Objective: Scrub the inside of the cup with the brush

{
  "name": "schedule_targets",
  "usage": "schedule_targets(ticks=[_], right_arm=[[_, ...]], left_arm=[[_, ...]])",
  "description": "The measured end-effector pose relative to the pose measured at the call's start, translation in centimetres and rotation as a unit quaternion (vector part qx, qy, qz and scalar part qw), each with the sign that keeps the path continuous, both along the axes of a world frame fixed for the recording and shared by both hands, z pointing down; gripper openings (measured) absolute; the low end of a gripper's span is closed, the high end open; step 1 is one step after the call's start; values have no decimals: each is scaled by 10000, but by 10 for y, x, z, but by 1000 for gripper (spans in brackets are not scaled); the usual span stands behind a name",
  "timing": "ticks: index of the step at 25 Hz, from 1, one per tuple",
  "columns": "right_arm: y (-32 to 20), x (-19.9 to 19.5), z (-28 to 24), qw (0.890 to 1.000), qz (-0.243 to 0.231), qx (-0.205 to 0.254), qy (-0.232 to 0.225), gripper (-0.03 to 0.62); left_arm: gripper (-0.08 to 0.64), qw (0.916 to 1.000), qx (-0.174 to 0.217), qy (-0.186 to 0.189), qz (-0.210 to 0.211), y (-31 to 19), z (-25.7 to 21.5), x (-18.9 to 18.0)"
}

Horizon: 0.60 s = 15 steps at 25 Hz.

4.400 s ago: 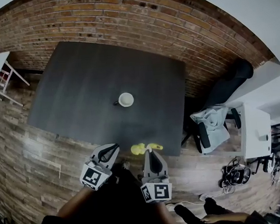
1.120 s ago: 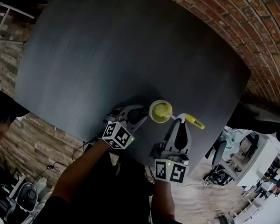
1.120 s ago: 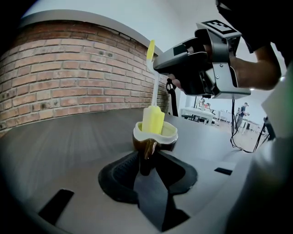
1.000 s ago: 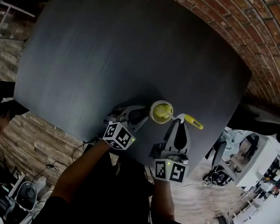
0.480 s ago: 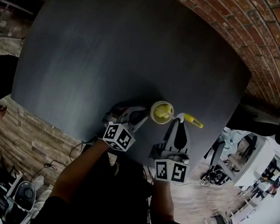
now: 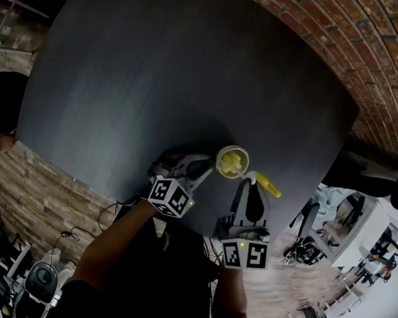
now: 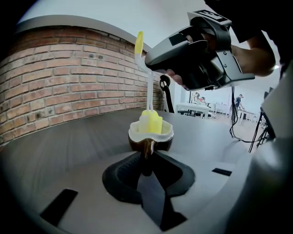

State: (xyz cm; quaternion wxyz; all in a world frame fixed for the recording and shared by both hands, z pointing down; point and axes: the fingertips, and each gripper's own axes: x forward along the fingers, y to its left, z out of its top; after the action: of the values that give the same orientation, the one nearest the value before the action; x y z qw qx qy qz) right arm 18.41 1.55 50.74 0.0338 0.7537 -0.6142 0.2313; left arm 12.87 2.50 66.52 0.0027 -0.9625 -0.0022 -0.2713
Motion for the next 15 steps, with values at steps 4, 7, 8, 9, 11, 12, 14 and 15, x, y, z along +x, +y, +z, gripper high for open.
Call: schedule_targets(ticks=[4, 7, 8, 9, 11, 12, 14, 15], right_arm=[[14, -2, 0, 9993, -126, -299, 200, 44], [20, -4, -2, 9974, -190, -513, 469, 44], [21, -5, -2, 9969, -204, -551, 523, 44], [23, -6, -2, 9964, -231, -593, 562, 44], [26, -7, 0, 9948, -318, -721, 640, 44], [27, -6, 1, 9939, -352, -784, 697, 44], [29, -6, 1, 9917, -402, -889, 832, 44], [30, -6, 1, 9907, -418, -933, 898, 44]], left_arm=[[89, 10000, -13, -1, -11, 1, -1, 1], [89, 10000, -22, 0, 1, 1, -2, 0], [89, 10000, -20, -1, 6, 0, -2, 0], [89, 10000, -19, -2, 7, 0, -2, -1], [88, 10000, -16, -3, 7, -1, -1, 0], [89, 10000, -16, -4, 7, -1, -1, 1], [89, 10000, -26, -6, 5, -1, -1, 1], [89, 10000, -32, -4, 0, -1, -2, 1]])
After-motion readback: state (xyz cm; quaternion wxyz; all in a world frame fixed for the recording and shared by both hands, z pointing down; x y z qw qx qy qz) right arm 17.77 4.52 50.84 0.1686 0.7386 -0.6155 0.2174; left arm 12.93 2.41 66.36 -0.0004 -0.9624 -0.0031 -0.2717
